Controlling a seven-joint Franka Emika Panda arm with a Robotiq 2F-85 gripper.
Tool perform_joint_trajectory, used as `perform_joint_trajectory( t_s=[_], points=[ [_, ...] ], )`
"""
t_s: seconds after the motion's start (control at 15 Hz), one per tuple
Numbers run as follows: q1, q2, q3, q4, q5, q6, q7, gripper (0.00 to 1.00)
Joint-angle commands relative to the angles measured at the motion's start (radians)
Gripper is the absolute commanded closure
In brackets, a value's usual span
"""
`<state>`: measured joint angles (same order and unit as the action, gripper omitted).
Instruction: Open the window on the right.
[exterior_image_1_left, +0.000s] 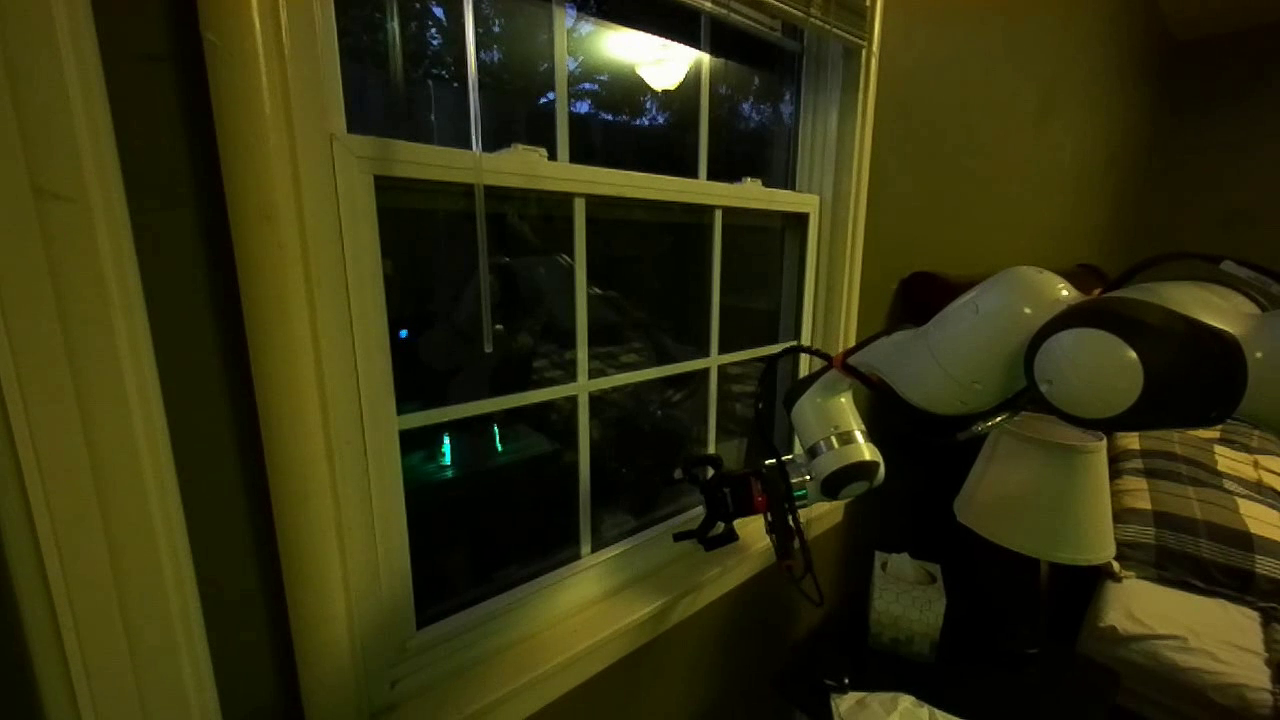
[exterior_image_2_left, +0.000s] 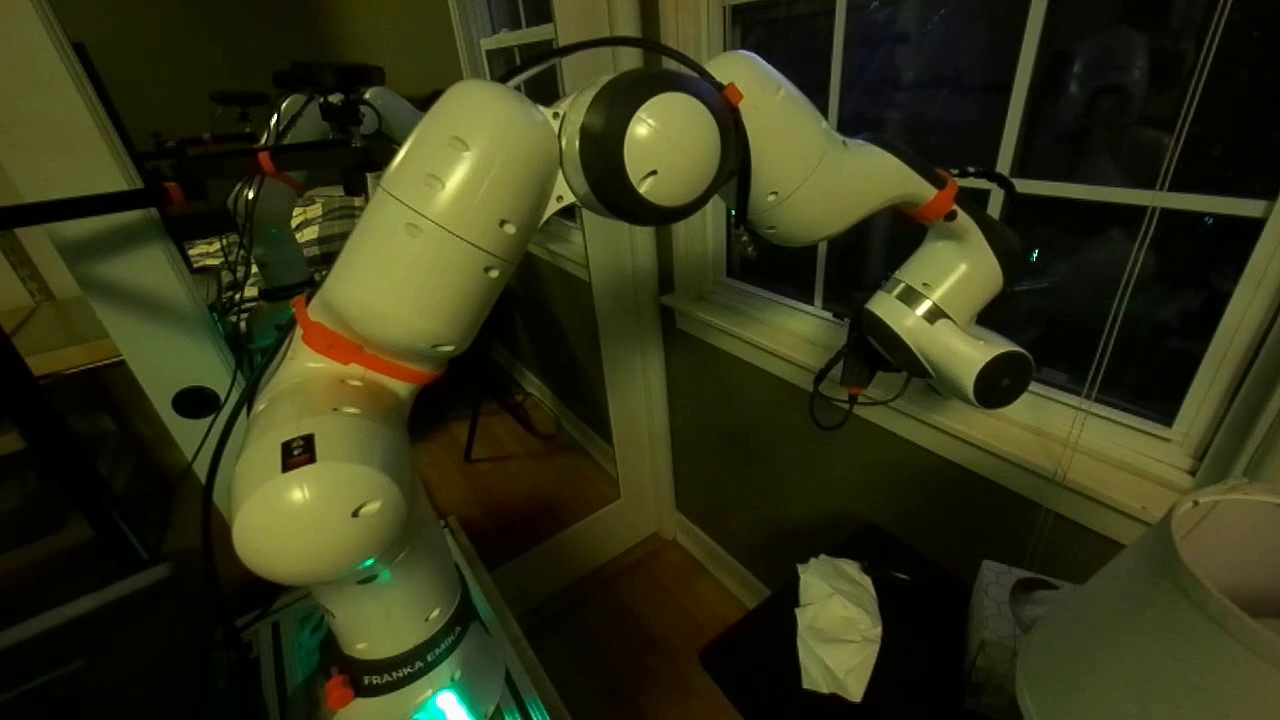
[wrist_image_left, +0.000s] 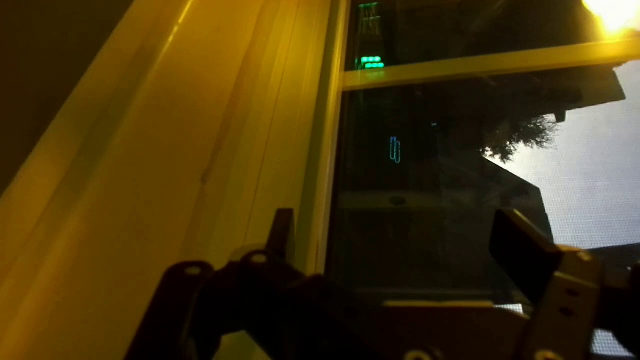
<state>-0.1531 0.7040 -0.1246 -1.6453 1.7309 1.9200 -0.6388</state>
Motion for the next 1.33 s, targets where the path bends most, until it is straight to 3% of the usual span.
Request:
perform_joint_trajectory(
  t_s=[0.0,1.27],
  points=[
    [-0.012,0.029,0.007,0.036,0.054,0.039,-0.017,0.0],
    [0.016,0.047,-0.014,0.06,-0.012,0.082,0.059,0.0]
  ],
)
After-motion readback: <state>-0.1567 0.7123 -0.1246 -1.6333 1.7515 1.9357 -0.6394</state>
